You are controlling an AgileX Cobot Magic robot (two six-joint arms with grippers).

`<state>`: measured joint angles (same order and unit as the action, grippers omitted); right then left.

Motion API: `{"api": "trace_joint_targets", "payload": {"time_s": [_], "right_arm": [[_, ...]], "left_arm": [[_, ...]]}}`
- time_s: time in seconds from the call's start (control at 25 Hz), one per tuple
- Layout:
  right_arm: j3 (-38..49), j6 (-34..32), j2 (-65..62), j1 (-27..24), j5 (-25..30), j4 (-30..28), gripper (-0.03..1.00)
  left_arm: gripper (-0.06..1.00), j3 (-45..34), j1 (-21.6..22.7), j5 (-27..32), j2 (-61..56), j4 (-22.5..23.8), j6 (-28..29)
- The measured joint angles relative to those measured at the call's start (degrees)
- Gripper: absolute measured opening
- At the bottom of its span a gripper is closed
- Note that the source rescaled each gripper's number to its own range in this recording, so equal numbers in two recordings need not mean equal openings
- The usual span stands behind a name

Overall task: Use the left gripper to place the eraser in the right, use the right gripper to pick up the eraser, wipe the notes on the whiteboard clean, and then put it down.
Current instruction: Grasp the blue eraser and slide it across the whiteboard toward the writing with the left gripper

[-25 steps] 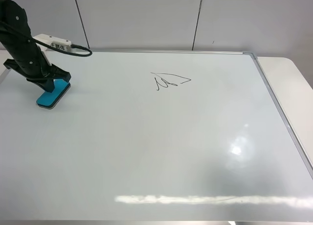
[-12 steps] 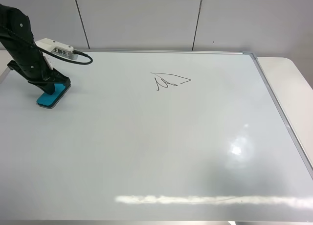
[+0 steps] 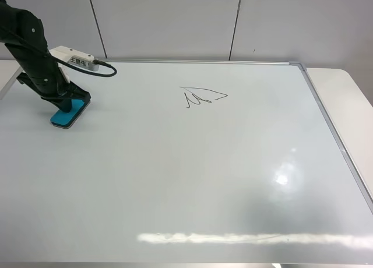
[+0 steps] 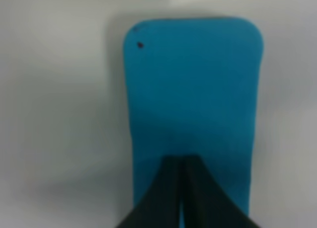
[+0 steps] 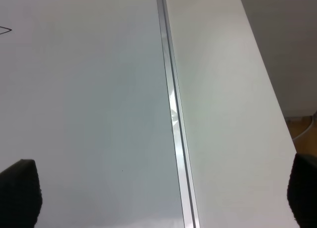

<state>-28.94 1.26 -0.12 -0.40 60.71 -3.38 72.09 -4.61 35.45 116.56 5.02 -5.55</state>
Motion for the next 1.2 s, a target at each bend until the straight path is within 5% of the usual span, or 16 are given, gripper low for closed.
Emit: {"api": "trace_joint_targets", "payload": {"time_s": [0.16,0.76,1.2], "right_arm": [[0.0,0.0,0.0,0.0,0.0,0.0,1.0],[0.0,0.0,0.0,0.0,0.0,0.0,1.0],[0.0,0.0,0.0,0.0,0.0,0.0,1.0]], "left_arm": [[0.0,0.0,-2.87,-0.07,0.04,-0.51,3.07],[0.0,0.0,-24.76,2.49,0.41,-0.89,31.33],[0.0,-0.18,-39.29,-2.27,0.9,-0.32,50.47]]}}
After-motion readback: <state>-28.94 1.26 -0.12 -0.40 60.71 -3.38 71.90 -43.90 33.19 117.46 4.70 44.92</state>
